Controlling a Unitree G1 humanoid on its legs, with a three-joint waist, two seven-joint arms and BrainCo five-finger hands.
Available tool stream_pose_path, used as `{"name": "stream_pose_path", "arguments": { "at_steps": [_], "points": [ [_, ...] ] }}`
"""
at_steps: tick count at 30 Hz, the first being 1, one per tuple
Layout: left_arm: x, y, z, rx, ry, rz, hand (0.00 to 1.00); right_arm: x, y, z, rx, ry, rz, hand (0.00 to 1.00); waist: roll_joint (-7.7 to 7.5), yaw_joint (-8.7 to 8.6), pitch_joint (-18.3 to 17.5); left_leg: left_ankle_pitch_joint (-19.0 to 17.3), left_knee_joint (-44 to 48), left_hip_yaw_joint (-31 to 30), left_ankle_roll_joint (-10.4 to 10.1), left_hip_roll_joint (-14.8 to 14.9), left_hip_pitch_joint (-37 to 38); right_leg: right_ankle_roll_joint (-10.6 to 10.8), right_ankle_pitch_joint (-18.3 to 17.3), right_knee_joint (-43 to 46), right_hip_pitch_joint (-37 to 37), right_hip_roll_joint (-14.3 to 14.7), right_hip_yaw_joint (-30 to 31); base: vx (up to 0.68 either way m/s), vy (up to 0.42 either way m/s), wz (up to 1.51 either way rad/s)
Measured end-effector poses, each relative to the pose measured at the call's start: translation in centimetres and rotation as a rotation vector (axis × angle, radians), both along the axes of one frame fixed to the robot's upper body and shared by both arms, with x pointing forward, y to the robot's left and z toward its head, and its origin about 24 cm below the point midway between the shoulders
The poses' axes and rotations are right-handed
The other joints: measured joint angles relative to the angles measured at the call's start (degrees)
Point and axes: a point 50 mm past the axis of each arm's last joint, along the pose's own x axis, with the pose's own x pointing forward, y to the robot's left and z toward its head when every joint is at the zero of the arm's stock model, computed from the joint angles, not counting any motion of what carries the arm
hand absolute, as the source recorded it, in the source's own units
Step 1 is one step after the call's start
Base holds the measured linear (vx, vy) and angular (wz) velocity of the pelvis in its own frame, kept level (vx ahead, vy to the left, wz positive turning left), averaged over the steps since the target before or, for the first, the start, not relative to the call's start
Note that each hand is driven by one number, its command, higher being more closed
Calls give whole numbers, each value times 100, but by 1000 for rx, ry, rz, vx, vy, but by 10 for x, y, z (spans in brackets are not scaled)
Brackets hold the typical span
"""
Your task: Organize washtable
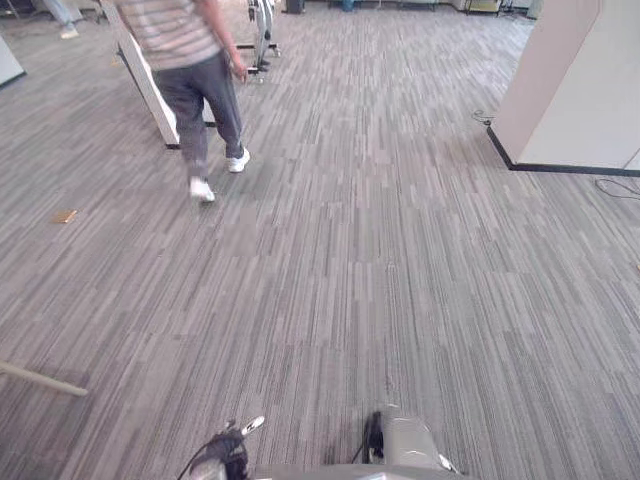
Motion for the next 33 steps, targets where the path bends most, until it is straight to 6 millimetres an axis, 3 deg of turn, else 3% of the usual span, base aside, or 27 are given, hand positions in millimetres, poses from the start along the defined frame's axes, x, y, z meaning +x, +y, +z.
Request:
{"name": "stream_pose_path", "arguments": {
  "at_steps": [2, 3, 4, 5, 7, 9, 10, 11, 12, 13, 14, 16, 17, 18, 19, 20, 21, 22, 23, 24, 26, 27, 29, 30, 31, 32, 33],
  "points": [
    [-5, -16, -3, -57, 4, 43, 0, -12, -6, 1, -11, 33, -7, 0, 240, -143, -205, -190, 288, -87, -97, 274, 120, -203, 375, 514, -138, 309, 96, 793, -225, 25],
    [3, -19, -1, -70, -25, 68, 0, -13, -6, 1, -8, 37, -19, 0, 267, -168, -144, -176, 1535, -36, -119, 453, -305, -451, 208, 821, -53, 342, 143, 709, -231, 17],
    [5, -21, 0, -73, -33, 81, 0, -12, -8, 1, -12, 32, -33, 0, 337, -168, -147, -15, 2308, -23, -347, 593, -567, -501, 114, 859, 78, 402, 59, 510, -272, 1],
    [7, -23, 0, -85, -48, 123, 0, -7, -12, 3, -27, 6, -34, 0, 476, -135, -90, 824, 3744, -68, -564, 850, -1082, -545, -244, 973, 410, 558, -25, 338, -204, -9],
    [0, -21, 0, -89, -47, 167, 0, 6, -16, 6, -52, -40, -4, 0, 543, -65, -17, 2190, 5561, -188, -696, 1146, -1797, -716, -837, 1020, 1057, 825, 35, 352, -187, -20],
    [-2, -8, 0, -47, -38, 133, 0, 20, -19, 7, -71, -55, 21, 0, 440, 44, 75, 1546, 6557, -72, -383, 1157, -2432, -710, -1096, 847, 1969, 914, 245, 701, -169, -58],
    [-8, 3, 1, -14, -27, 119, 0, 49, -15, 11, -92, -118, 91, 0, 297, 192, 36, 1051, 5959, 253, -261, 1157, -3015, -701, -1207, 398, 2530, 892, 556, 884, -130, -121],
    [-2, 9, 4, 18, -54, 84, 0, 76, -12, 17, -122, -189, 138, 0, 233, 299, 38, 847, 4519, 404, -330, 1106, -3418, -563, -1309, 110, 2743, 815, 797, 544, -72, -112],
    [-2, 11, 5, 30, -56, 72, 0, 86, -11, 20, -128, -215, 160, 0, 209, 292, 45, 872, 3669, 422, -368, 1044, -3470, -519, -1345, 14, 2839, 769, 854, 102, 6, -73],
    [0, 10, 6, 41, -55, 47, 0, 100, -9, 24, -141, -253, 196, 0, 225, 288, 39, 1145, 1665, 385, -595, 907, -3426, -434, -1434, -193, 3077, 705, 969, -142, 71, -41],
    [-2, 5, 5, 36, -51, 33, 0, 102, -13, 25, -161, -256, 221, 0, 392, 302, -60, 1404, 373, 168, -960, 895, -3448, -365, -1547, -412, 3272, 784, 1083, -6, 135, -41],
    [-2, 6, 5, 45, -52, 22, 0, 101, -8, 24, -149, -251, 233, 0, 367, 375, -76, 1971, 792, 65, -921, 830, -3596, -351, -1751, -441, 3578, 706, 1266, 467, 180, -44],
    [-5, 13, 5, 67, -35, 13, 0, 95, 1, 20, -123, -237, 228, 0, 200, 402, -179, 2219, 902, 89, -589, 646, -3473, -369, -1748, -118, 3589, 522, 1407, 812, 215, -33],
    [-1, 18, 7, 94, -38, -20, 0, 87, 7, 17, -99, -218, 225, 0, -67, 359, -291, 2136, 959, 187, -324, 374, -3366, -317, -1718, 717, 3276, 247, 1484, 731, 186, -9],
    [2, 18, 8, 103, -42, -38, 0, 84, 8, 15, -91, -210, 223, 0, -165, 310, -290, 2038, 1019, 207, -231, 242, -3263, -163, -1617, 1283, 3103, 134, 1496, 625, 208, 22],
    [10, 15, 9, 110, -48, -93, 0, 79, 9, 14, -82, -194, 219, 0, -268, 263, -202, 1749, 1165, 259, -116, 72, -2993, 172, -1008, 2582, 2681, -6, 1594, 465, 169, 27],
    [16, 7, 9, 108, -51, -167, 0, 72, 9, 11, -66, -167, 205, 0, -283, 232, -133, 1468, 1129, 283, -37, -4, -2607, 519, 196, 3771, 2241, -102, 1647, 384, 158, 18],
    [17, 2, 9, 113, -49, -217, 0, 71, 8, 11, -65, -167, 209, 0, -266, 210, -112, 1374, 1074, 300, -9, -50, -2393, 531, 337, 4303, 2020, -195, 1590, 280, 90, 7],
    [20, -7, 8, 117, -45, -319, 0, 71, 6, 11, -66, -172, 220, 0, -256, 104, -109, 1292, 852, 268, 24, -85, -1954, 184, 27, 4991, 1639, -343, 1336, 222, 22, -1],
    [23, -15, 8, 107, -51, -367, 0, 72, 3, 12, -73, -175, 225, 0, -193, 106, -74, 1291, 505, 271, 26, -58, -1460, 21, -442, 5058, 1397, -403, 1049, 155, -5, -4],
    [24, -26, 7, 83, -56, -399, 0, 70, -3, 13, -86, -169, 224, 0, -59, 99, -10, 1297, 37, 280, 18, 83, -854, -15, -1061, 4069, 1209, -392, 515, 1, -17, -14],
    [24, -28, 7, 76, -58, -404, 0, 68, -4, 13, -89, -164, 221, 0, -36, 98, -11, 1296, -38, 271, 18, 113, -751, 4, -1162, 3580, 1161, -387, 370, 53, -38, 3],
    [24, -33, 7, 57, -58, -410, 0, 60, -6, 11, -91, -141, 208, 0, -15, 34, -20, 1203, -102, 136, -53, 159, -684, 148, -1062, 1434, 1141, -377, 178, 63, -33, 45],
    [22, -33, 6, 53, -54, -410, 0, 54, -5, 10, -84, -129, 181, 0, -21, -20, -13, 993, -103, 63, -222, 158, -655, 162, -678, 439, 1154, -379, 253, -40, -45, 60],
    [24, -32, 7, 58, -63, -407, 0, 46, 0, 7, -65, -108, 159, 0, -175, 3, -9, 893, -86, 14, -332, 89, -551, 185, -11, 105, 1172, -421, 477, 29, -129, 45],
    [22, -28, 6, 62, -52, -384, 0, 43, 0, 7, -63, -104, 139, 0, -96, -11, 1, 774, -42, -46, -429, 179, -440, 230, 211, 164, 1241, -366, 528, 86, -143, 14],
    [-1, -26, -5, 23, 46, -278, 0, 18, -12, 5, -82, -11, 205, 0, 288, 212, -330, 547, -129, -19, -783, 758, -350, 90, 860, -1792, 2341, 414, 161, 80, -93, 6]
  ]
}}
